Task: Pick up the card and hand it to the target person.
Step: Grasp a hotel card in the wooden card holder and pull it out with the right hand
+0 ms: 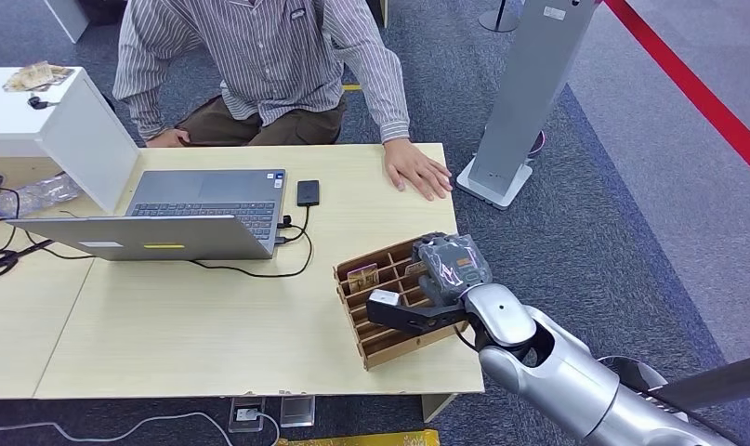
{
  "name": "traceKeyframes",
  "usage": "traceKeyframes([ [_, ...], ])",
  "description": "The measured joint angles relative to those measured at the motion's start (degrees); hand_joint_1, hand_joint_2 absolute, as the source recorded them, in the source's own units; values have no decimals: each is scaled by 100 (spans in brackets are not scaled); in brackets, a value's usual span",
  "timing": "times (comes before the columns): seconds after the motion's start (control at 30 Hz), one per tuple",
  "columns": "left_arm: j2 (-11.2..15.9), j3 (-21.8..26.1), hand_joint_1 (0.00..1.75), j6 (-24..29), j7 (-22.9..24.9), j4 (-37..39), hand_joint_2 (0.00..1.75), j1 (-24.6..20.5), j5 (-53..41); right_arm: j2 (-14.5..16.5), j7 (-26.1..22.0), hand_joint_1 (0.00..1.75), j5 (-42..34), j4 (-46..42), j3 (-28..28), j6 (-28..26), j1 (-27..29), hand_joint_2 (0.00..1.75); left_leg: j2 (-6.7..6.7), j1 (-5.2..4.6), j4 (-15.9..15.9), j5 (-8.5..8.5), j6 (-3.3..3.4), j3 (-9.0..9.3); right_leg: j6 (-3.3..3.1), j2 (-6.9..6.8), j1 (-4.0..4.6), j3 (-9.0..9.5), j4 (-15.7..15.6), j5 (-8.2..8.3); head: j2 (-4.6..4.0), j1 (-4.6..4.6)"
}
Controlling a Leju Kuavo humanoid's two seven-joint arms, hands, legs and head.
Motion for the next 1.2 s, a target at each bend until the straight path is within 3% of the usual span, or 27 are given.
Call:
traceKeyframes([
  [0.37,0,0,0,2,0,0,0,0,-5,-4,30,134,23,2,2,1,-34,175,0,0,0,0,0,0,0,0,0,0,0,0,0,-1],
  [0.57,0,0,0,6,-1,0,0,0,-5,-4,51,175,23,3,2,-39,-44,175,0,0,0,0,0,0,0,0,0,0,0,0,-1,0],
  [1.2,5,2,0,-25,-10,0,0,2,-5,-61,125,175,-264,-140,-86,-169,-94,175,0,0,0,0,0,0,0,0,0,0,0,0,1,-3],
])
